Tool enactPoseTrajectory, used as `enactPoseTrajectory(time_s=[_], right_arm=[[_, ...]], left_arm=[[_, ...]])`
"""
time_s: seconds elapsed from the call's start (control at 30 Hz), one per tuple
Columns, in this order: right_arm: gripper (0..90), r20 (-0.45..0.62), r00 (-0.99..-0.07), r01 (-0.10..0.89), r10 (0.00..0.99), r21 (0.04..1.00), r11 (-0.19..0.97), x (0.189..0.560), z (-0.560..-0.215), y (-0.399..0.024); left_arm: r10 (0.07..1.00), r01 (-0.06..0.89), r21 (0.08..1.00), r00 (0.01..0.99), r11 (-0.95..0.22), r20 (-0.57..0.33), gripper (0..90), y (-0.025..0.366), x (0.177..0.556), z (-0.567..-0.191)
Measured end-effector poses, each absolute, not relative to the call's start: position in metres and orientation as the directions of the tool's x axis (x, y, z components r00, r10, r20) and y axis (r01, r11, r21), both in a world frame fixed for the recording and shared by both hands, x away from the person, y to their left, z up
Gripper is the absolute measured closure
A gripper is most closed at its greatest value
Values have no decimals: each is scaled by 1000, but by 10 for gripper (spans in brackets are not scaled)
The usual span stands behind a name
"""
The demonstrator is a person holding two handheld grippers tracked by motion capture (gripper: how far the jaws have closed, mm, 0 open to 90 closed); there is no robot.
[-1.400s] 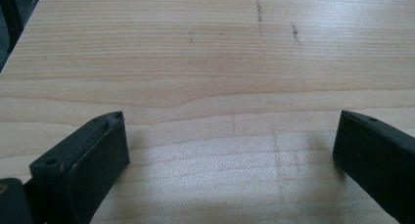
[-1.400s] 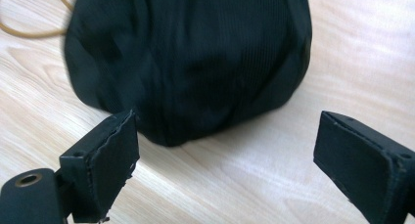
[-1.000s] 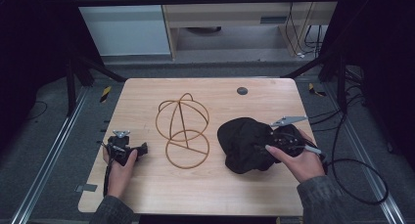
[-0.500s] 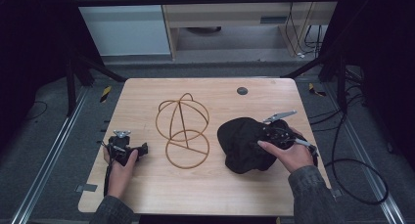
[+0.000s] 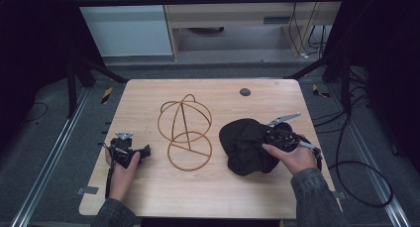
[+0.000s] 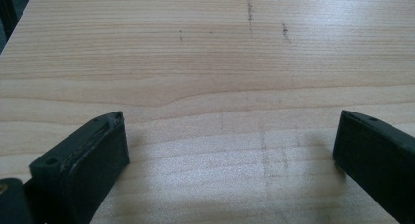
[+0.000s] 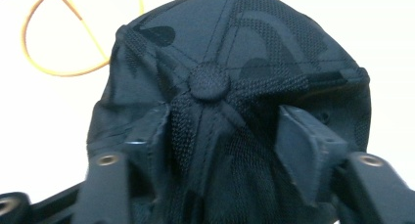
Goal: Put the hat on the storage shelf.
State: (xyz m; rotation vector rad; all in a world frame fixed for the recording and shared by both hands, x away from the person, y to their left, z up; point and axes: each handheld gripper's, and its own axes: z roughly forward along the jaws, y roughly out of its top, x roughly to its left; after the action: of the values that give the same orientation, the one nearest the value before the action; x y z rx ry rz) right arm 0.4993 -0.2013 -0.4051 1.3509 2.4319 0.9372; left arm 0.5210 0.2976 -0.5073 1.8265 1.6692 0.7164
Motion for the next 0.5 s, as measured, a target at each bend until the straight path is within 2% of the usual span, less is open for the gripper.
enactPoseTrajectory(time_s=[0.03,0.07,0.1,0.17,0.2,0.23,0.4,0.5], right_arm=[[492,121,-560,689,820,617,379,499,-405,-201],[548,135,-566,690,813,618,377,499,-406,-202],[548,135,-566,690,813,618,377,499,-406,-202],[601,137,-574,687,807,617,384,500,-406,-202],[657,145,-577,689,803,614,385,500,-407,-201],[657,145,-577,689,803,614,385,500,-407,-201],[802,166,-579,698,798,607,380,503,-405,-203],[822,176,-579,702,796,605,376,504,-404,-202]], left_arm=[[996,698,713,84,-70,16,0,297,521,-507],[996,698,713,87,-72,16,0,297,521,-507],[996,698,713,87,-72,16,0,297,521,-507],[996,697,713,87,-72,16,0,297,521,-507],[996,697,713,88,-72,15,0,296,521,-507],[996,697,713,88,-72,15,0,296,521,-507],[996,697,714,87,-72,16,0,296,521,-507],[996,697,713,87,-73,17,0,296,521,-507]])
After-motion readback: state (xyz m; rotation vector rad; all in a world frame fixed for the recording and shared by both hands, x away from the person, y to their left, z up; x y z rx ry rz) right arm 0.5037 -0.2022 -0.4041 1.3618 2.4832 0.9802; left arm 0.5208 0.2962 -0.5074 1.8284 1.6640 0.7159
